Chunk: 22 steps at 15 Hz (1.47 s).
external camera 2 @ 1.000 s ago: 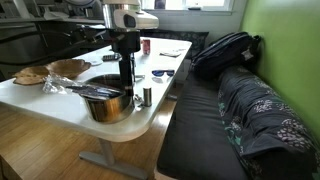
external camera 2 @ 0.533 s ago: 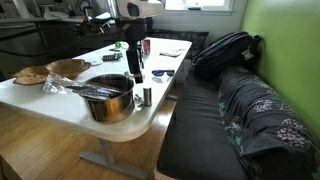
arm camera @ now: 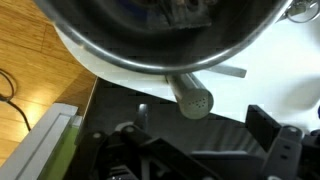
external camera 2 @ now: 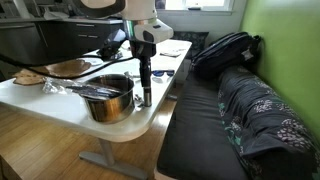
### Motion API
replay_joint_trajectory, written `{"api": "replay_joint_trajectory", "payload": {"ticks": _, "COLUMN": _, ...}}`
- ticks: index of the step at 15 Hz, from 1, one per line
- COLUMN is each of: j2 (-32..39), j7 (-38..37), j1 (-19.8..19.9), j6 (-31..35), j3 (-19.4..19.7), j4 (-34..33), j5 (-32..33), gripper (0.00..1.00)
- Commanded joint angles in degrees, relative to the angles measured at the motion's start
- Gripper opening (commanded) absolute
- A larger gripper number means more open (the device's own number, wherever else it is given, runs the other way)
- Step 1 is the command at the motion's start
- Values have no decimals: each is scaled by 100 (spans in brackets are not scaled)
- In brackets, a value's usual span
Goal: Put the silver bottle on the brown object
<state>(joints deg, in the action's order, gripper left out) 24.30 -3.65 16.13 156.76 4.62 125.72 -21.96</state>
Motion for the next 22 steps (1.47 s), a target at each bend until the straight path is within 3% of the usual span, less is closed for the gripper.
{"api": "replay_joint_trajectory", "payload": {"ticks": 1, "j2": 428, "j7": 282, "j1": 242, "j6": -74, "j3": -240, "j4": -417, "j5": -263, "gripper": 100}}
{"api": "replay_joint_trajectory", "payload": {"ticks": 3, "j2": 600, "j7": 223, "j1": 245, "j6": -190, "j3": -253, "j4": -569, "j5": -203, "gripper": 100}}
{"api": "replay_joint_trajectory", "payload": {"ticks": 5, "j2": 660, "j7": 139, "j1": 221, "j6": -385, "j3": -207, "j4": -645, "j5": -116, "gripper": 84}}
{"api": "replay_joint_trajectory", "payload": {"ticks": 9, "j2": 625, "j7": 92, "j1": 168, "j6": -732, "j3": -105, "j4": -676, "j5": -45, "gripper": 42}}
{"api": "replay_joint_trajectory", "payload": {"ticks": 13, "j2": 604, "j7": 62, "j1": 129, "j6": -787, "j3": -37, "j4": -697, "j5": -9, "gripper": 13}}
{"api": "replay_joint_trajectory", "payload": {"ticks": 17, "j2": 104, "j7": 138, "j1": 88, "j6": -677, "j3": -16, "j4": -404, "j5": 26, "gripper": 11}}
{"api": "replay_joint_trajectory", "payload": {"ticks": 22, "j2": -1314, "j7": -56, "j1": -266, "j6": -723, "j3": 258, "j4": 264, "j5": 565, "gripper": 11}}
